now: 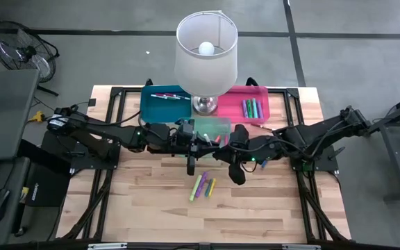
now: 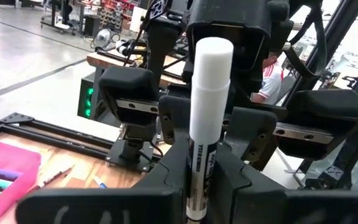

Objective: Pick & Place Markers
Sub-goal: Put the black marker pen into the blue bin

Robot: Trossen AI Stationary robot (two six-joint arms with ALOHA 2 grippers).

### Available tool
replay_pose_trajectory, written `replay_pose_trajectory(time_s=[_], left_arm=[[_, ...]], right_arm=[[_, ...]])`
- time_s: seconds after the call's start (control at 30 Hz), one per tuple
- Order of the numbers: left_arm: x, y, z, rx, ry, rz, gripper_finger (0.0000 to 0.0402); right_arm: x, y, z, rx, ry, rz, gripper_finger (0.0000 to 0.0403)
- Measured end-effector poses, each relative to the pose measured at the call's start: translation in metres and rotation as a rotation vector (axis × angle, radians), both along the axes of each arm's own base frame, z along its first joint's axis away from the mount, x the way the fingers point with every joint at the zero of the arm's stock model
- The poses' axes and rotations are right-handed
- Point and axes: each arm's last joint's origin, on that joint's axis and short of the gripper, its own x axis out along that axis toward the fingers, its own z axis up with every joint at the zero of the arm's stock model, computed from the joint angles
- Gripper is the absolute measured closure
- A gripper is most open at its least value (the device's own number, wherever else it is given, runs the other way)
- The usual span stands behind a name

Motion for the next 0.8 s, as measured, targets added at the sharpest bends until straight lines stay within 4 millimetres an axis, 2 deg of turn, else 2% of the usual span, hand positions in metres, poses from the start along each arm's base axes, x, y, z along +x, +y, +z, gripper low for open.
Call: replay_pose_trajectory(time_s=[0.17, 0.43, 0.6, 0.8], left_arm=[[0.0, 0.001, -0.004, 0.013, 0.043, 0.038, 0.0375], [0.001, 0.007, -0.007, 0.018, 0.068, 0.089, 0.0375], [0.0, 0.016, -0.016, 0.024, 0.163, 0.167, 0.0375], [-0.005, 0.033, -0.028, 0.01, 0.307, 0.299, 0.0375]], right_arm=[[0.0, -0.002, 0.0, -0.008, -0.002, -0.017, 0.0339], [-0.001, -0.009, 0.0, -0.02, 0.017, -0.046, 0.0267], [-0.016, -0.021, 0.003, -0.044, 0.073, -0.09, 0.0239], [-0.048, -0.035, 0.012, -0.056, 0.126, -0.211, 0.0234]])
